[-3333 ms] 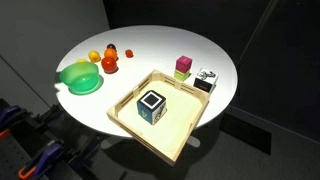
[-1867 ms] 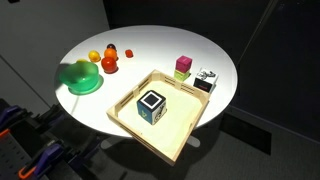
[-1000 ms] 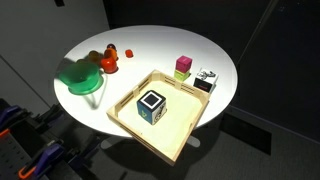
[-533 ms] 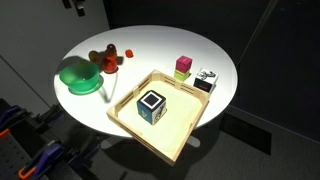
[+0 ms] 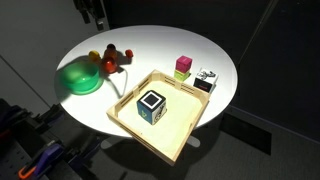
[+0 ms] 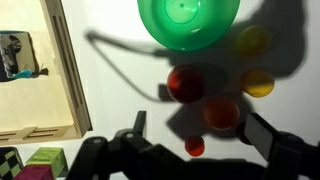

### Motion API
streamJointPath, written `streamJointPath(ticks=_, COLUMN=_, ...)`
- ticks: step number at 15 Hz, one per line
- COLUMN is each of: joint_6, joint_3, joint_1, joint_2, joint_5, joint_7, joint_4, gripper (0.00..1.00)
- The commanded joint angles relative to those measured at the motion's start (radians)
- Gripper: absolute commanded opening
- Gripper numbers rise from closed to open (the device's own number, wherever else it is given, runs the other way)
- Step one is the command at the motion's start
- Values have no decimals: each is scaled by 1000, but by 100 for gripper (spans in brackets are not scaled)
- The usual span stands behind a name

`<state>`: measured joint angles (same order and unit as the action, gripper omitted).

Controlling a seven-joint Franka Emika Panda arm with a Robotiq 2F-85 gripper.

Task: Put the big red tomato in the green bowl, then put the apple in the green bowl and remove the soft toy block from the box

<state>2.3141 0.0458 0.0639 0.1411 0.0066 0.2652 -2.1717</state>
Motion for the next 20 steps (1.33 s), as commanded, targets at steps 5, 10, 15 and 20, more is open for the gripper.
streamJointPath(ticks=5, joint_6=-22, joint_3=-21, joint_1=3, joint_2=141, joint_5=-19, joint_7=-16, joint_4=95, gripper=100)
streamJointPath(ticks=10, joint_6=-5, joint_3=-21, joint_1=9, joint_2=156, joint_5=-6, joint_7=-3, joint_4=80, gripper=100)
streamJointPath(ticks=15, joint_6=-6, joint_3=-21, joint_1=10, joint_2=163, joint_5=-6, joint_7=-5, joint_4=89, gripper=100)
streamJointPath(ticks=20, joint_6=0, joint_3=-18, joint_1=12, joint_2=170, joint_5=-7, joint_7=-13, joint_4=95, gripper=100)
